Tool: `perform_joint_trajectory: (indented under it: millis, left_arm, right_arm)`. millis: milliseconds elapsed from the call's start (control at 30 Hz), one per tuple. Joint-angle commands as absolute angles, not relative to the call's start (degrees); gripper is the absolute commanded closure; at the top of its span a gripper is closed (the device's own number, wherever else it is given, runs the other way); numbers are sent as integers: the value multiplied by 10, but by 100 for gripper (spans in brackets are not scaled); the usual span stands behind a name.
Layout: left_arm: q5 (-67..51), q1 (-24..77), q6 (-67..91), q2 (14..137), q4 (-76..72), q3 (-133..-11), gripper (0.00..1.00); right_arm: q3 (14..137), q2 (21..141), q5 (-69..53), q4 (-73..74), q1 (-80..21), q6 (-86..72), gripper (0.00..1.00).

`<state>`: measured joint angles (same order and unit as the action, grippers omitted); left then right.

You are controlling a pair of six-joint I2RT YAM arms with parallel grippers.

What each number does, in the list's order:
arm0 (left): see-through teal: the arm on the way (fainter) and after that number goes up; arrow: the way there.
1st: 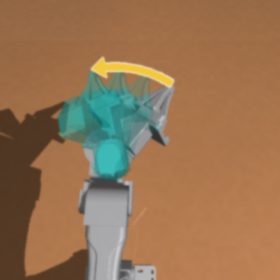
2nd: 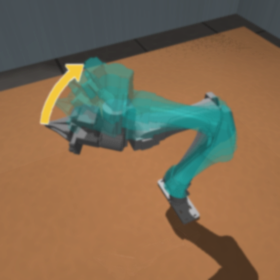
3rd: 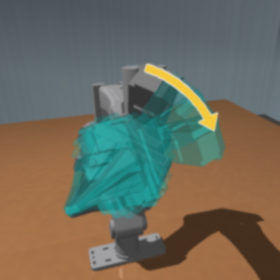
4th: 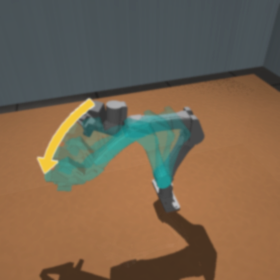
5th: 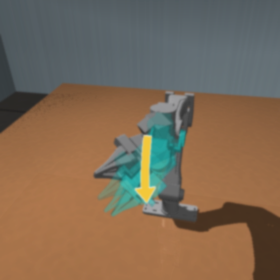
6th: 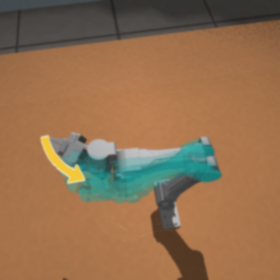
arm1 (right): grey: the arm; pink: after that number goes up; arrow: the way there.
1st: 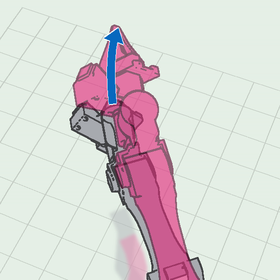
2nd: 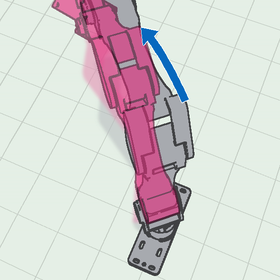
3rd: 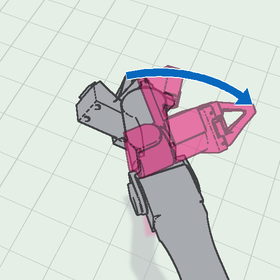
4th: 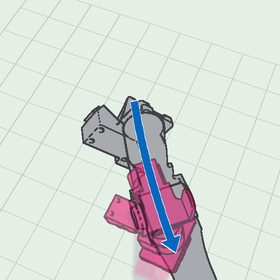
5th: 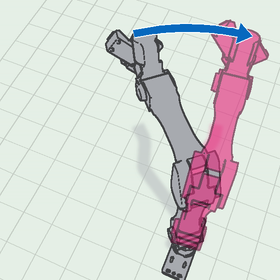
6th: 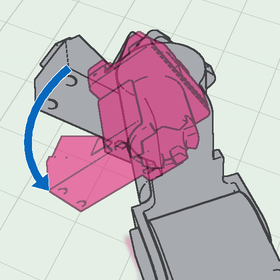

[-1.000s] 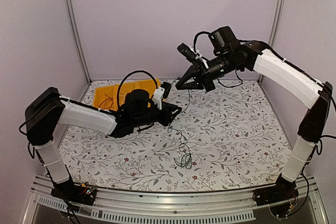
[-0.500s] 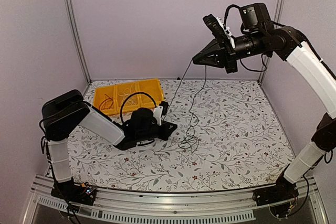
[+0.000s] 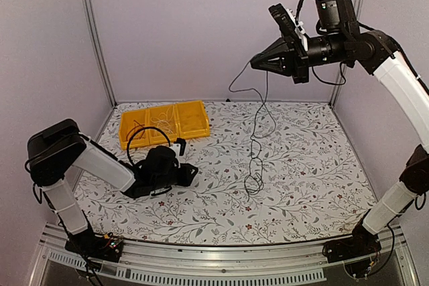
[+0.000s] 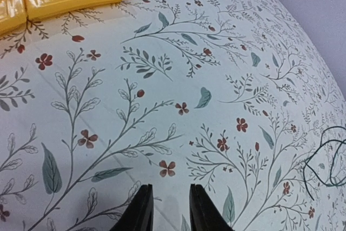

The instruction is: Untangle the cables

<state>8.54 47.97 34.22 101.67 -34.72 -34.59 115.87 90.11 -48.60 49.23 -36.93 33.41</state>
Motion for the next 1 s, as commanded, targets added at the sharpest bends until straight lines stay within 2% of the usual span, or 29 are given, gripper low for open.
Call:
perform_joint_trajectory:
  millis: [0,233,367,500,767,967]
  left_arm:
    - [120,480,362,969,-341,-313,74]
    - [49,549,234,896,-526,-264,65]
    - [6,582,199,895,-536,-309,57]
    - [4,608,165,916,-538,-353,54]
    - [9,618,164,981,-574,-409,53]
    - [26,621,172,1034,-591,-467,56]
  right_arm:
    - [1170,906,-476,464,-365,303,100]
    - [1150,916,-455,448,-365,282,100]
    - [1142,917,-448,447,-364,281,100]
    - [1134,917,-442,446,-364,281,100]
    - [1123,916,-442,445,-364,280,100]
    - [1123,916,-452,445,-365,276,100]
